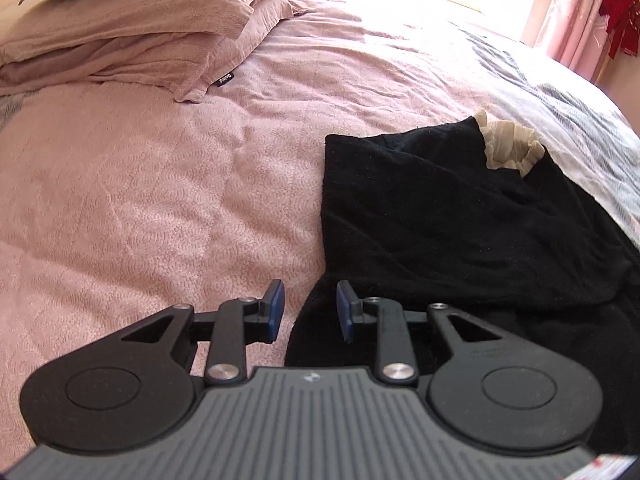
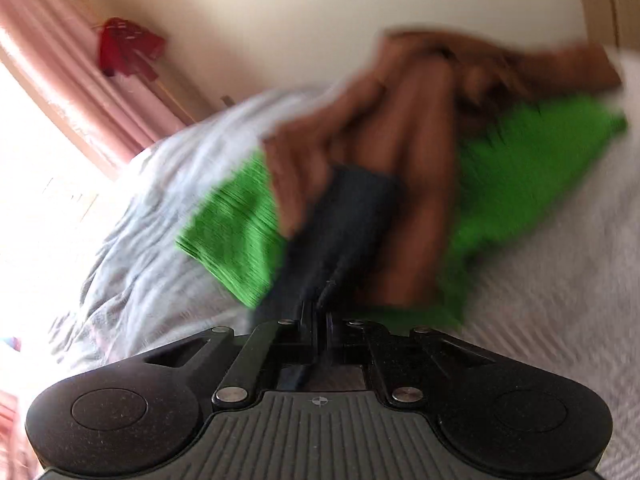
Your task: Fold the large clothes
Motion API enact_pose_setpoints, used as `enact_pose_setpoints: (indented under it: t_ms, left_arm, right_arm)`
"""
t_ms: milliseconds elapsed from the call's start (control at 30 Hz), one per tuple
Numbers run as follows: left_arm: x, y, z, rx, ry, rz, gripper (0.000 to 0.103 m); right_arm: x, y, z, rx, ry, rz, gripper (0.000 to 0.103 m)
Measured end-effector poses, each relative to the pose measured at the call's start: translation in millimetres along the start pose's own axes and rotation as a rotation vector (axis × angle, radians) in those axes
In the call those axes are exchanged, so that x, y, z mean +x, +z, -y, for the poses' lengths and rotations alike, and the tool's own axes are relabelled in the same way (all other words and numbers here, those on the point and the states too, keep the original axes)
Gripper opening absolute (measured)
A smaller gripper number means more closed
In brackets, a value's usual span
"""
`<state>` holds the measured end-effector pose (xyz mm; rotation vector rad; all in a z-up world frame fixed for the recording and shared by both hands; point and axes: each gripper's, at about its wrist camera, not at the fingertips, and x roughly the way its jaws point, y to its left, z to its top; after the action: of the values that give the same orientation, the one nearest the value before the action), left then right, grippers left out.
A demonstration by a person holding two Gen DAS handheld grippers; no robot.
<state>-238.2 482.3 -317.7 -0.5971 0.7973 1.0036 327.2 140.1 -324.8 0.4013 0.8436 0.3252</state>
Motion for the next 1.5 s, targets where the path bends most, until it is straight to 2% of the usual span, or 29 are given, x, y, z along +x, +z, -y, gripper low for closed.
enact_pose_setpoints:
  t_ms: [100, 167, 233, 333, 433, 500, 533, 567, 633, 700, 800, 867, 967, 1033, 1133, 1200, 1333, 1500]
  left_arm:
    - [-5, 2, -11, -0.030, -0.003, 0.001, 0.024]
    - [-9, 1, -20, -0.053, -0.002, 0.004, 0.024]
    - [-13, -2, -27, -0.083, -0.009, 0.005, 0.024]
    - [-19, -8, -37, -0.124, -0.031, 0.003, 0.024]
    - [-24, -16, -44, -0.155, -0.045, -0.006, 0.024]
    - [-25, -23, -49, -0.176, -0.053, -0.020, 0.024]
    - [-24, -26, -52, -0.184, -0.056, -0.027, 0.024]
    - [-23, -30, -53, -0.192, -0.064, -0.038, 0.024]
    - [-21, -35, -55, -0.197, -0.075, -0.057, 0.024]
    - [-20, -40, -56, -0.192, -0.094, -0.064, 0.024]
    - [-16, -42, -55, -0.178, -0.113, -0.069, 0.024]
    - [-11, -40, -50, -0.170, -0.135, -0.066, 0.024]
    - [-2, -27, -37, -0.150, -0.173, -0.053, 0.024]
    - [5, -16, -27, -0.148, -0.207, -0.035, 0.024]
    - [18, 4, -8, -0.122, -0.243, -0.003, 0.026]
    - [32, 14, 5, -0.088, -0.241, -0.012, 0.030]
    - [57, 20, 13, -0.114, -0.217, -0.055, 0.032]
    - [61, 17, -2, -0.277, -0.263, -0.082, 0.037]
  right_arm:
    - [-22, 3, -71, -0.197, 0.056, 0.122, 0.000]
    - [-44, -7, -130, -0.333, 0.179, 0.176, 0.000]
    - [-74, -30, -188, -0.473, 0.340, 0.205, 0.000]
    - [-124, -94, -264, -0.738, 0.643, 0.188, 0.000]
    - [-165, -180, -309, -1.013, 0.908, 0.091, 0.002]
    - [-178, -246, -318, -1.228, 0.997, -0.019, 0.029]
    - [-177, -276, -316, -1.338, 0.971, -0.072, 0.065]
    - [-171, -303, -309, -1.433, 0.920, -0.110, 0.072]
    - [-151, -339, -283, -1.578, 0.785, -0.154, 0.072]
    - [-130, -346, -248, -1.641, 0.661, -0.181, 0.072]
    - [-90, -316, -212, -1.630, 0.513, -0.178, 0.072]
    - [-79, -290, -194, -1.606, 0.430, -0.165, 0.072]
    - [-59, -257, -182, -1.530, 0.350, -0.147, 0.071]
    - [-53, -232, -179, -1.413, 0.348, -0.160, 0.069]
    - [-45, -202, -186, -1.205, 0.391, -0.180, 0.068]
    - [-38, -194, -190, -1.155, 0.379, -0.209, 0.067]
    - [-40, -196, -188, -1.211, 0.398, -0.207, 0.066]
    - [-40, -224, -167, -1.414, 0.361, -0.171, 0.066]
